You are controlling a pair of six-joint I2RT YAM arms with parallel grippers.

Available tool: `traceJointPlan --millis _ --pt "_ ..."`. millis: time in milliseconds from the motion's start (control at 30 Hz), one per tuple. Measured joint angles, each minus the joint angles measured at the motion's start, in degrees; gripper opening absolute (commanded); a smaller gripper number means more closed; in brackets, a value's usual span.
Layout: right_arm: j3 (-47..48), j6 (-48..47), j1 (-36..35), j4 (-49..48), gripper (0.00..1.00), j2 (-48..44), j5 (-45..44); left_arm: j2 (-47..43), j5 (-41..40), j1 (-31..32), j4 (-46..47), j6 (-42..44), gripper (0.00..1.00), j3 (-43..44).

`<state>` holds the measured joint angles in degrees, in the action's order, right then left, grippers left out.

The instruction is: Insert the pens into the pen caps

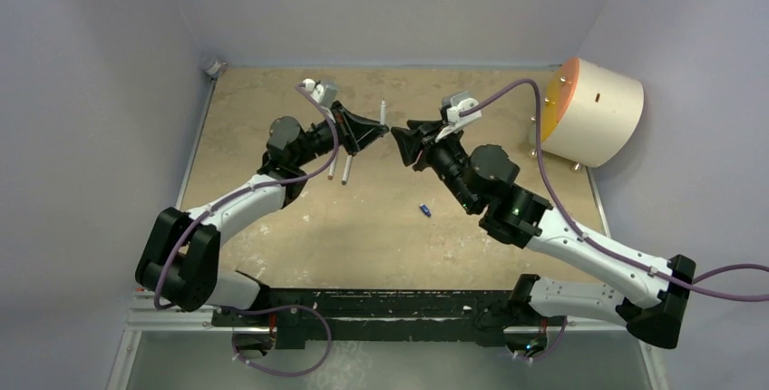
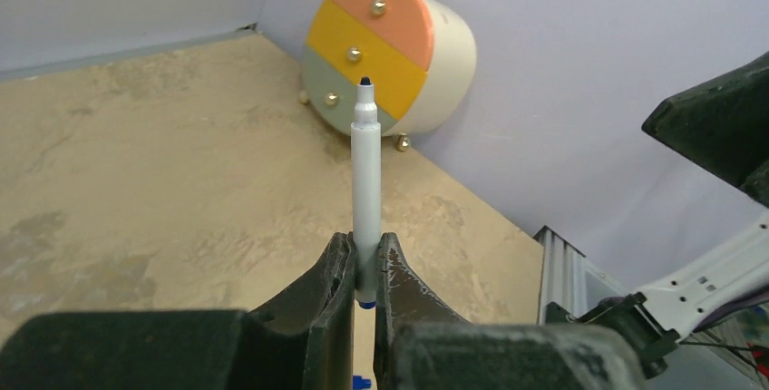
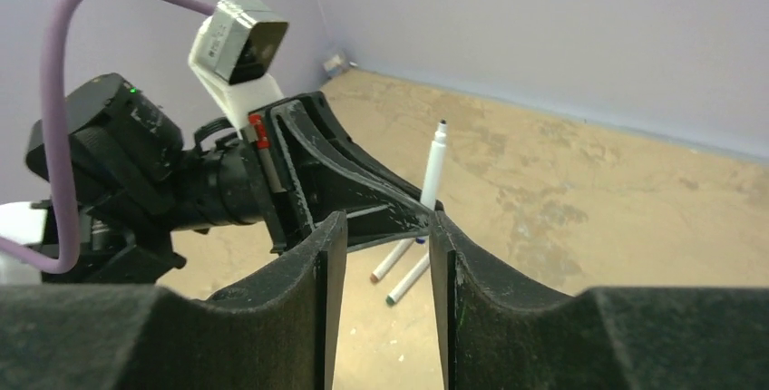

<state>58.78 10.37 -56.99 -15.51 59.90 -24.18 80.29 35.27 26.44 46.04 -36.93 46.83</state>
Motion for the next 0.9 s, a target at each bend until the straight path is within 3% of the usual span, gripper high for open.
traceJointPlan --millis 233,433,733,900 --pt "1.07 11.54 0.24 14.01 0.42 5.38 -3.43 0.98 -2.03 -0.92 4.98 2.03 0.00 -6.88" --pt "-6.54 18.67 2.01 26.32 0.40 4.81 -3.04 2.73 -1.18 -1.44 10.05 2.54 0.00 -12.48" --pt "-10.29 16.04 16.39 30.58 0.48 8.07 6.64 1.44 -1.05 -1.68 12.00 3.10 0.00 -15.74" --pt "-10.29 11.39 18.84 29.31 0.47 13.35 12.00 1.75 1.55 -1.66 15.93 1.49 0.00 -17.51"
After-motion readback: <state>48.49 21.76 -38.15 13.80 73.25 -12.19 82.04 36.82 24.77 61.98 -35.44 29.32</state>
